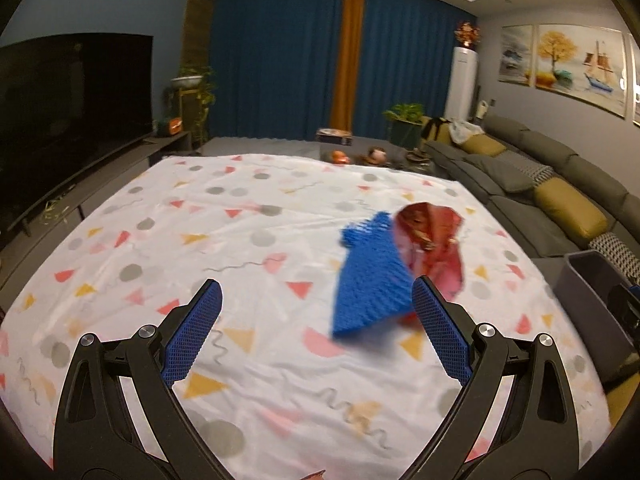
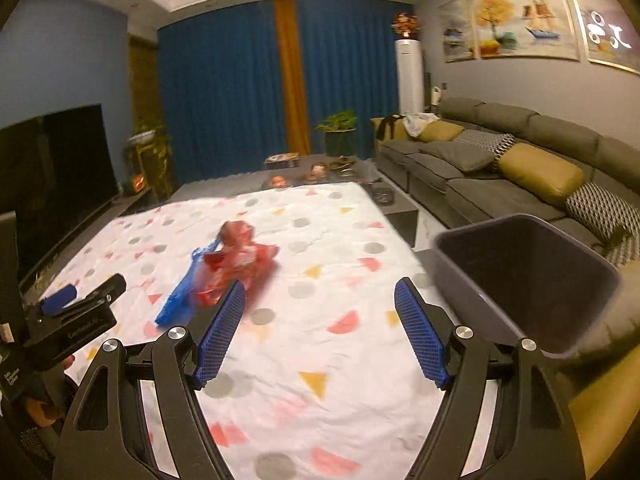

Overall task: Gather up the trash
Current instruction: 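Move both open tools back to the blue mesh net and red bag, then grasp the red printed snack bag with the right tool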

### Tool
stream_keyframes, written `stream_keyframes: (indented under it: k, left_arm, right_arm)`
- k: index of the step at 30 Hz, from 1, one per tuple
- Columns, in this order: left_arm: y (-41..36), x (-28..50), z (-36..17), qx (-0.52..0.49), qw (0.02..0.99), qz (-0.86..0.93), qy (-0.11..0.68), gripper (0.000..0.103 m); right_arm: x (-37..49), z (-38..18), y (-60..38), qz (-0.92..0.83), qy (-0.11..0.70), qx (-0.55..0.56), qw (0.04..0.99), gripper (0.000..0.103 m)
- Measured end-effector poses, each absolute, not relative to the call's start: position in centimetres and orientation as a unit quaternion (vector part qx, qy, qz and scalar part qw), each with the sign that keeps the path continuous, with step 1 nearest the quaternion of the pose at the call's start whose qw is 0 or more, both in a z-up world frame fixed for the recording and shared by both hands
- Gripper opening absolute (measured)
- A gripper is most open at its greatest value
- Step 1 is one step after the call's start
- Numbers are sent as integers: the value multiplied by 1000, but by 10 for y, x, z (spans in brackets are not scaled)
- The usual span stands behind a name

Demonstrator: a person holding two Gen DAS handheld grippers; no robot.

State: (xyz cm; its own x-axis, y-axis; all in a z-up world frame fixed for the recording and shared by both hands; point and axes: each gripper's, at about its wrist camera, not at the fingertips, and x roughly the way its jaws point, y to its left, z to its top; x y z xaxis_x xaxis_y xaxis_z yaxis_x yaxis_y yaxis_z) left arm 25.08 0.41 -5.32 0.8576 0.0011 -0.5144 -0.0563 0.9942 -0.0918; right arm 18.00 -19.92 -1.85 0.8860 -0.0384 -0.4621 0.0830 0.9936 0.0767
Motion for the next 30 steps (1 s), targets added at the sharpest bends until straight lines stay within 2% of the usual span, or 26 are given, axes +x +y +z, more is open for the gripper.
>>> stream_keyframes:
  k: [9, 13, 20, 27, 30]
  left_arm:
    - [29, 279, -55, -73, 961, 46, 263, 94]
    - [40, 285, -60, -84, 959, 58, 264, 94]
    - [45, 286, -66, -91, 958, 44, 269, 94]
    - [50, 287, -63, -99, 959, 34, 265, 94]
    - [53, 290, -65, -106, 957, 33, 269, 94]
  right_arm:
    - [231, -32, -159, -19, 259, 27, 965, 75]
    - [259, -41, -145, -10, 280, 25, 960, 68]
    - [307, -62, -124, 5, 316, 33, 948, 46]
    - [334, -77, -118, 8, 335, 37, 941, 31]
    - [340, -82, -116, 13, 343, 40, 938, 17]
